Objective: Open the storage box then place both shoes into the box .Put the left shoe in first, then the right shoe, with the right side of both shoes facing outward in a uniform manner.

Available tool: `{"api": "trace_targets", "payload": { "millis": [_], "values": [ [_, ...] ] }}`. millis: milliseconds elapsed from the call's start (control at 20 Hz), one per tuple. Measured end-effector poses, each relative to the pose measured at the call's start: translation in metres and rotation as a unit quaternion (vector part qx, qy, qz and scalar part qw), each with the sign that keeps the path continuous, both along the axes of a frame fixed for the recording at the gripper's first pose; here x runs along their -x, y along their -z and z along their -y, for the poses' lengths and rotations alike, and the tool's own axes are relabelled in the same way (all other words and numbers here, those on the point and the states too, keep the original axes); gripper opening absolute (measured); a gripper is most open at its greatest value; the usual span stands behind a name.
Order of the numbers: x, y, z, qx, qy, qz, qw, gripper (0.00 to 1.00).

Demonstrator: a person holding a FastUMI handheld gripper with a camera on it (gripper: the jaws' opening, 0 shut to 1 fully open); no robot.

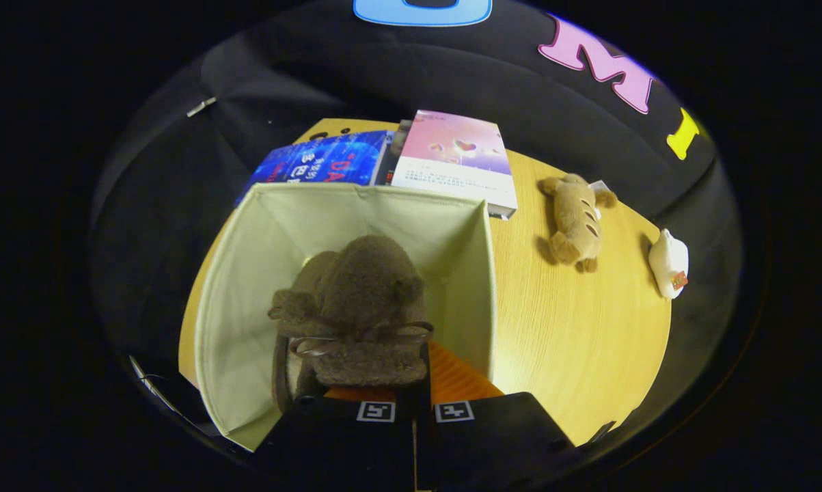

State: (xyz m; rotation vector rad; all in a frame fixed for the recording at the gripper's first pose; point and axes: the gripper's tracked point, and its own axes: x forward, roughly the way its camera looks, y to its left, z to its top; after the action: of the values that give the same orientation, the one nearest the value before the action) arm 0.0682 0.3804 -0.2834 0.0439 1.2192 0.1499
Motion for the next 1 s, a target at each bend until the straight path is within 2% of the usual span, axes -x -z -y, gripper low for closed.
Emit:
{"api": "trace_targets", "payload": {
  "millis": [150,300,500,600,650,800,1000],
  "values": [
    [-0.007,0.011,0.001,0.037,0.002,0.007,0.999,0.07],
    [-0.005,0.017,-0.006,0.050,-0.023,0.003,0.998,0.07],
    [-0.001,0.025,-0.006,0.074,-0.038,0.004,0.997,0.13],
    [0.003,0.025,-0.011,0.073,-0.050,0.001,0.996,0.19],
    [0.004,0.025,-0.014,0.072,-0.059,0.001,0.996,0.28],
    [0.007,0.023,-0.022,0.068,-0.082,0.009,0.994,0.40],
    [0.010,0.010,-0.023,0.065,-0.096,0.030,0.993,0.65]
  ]
}}
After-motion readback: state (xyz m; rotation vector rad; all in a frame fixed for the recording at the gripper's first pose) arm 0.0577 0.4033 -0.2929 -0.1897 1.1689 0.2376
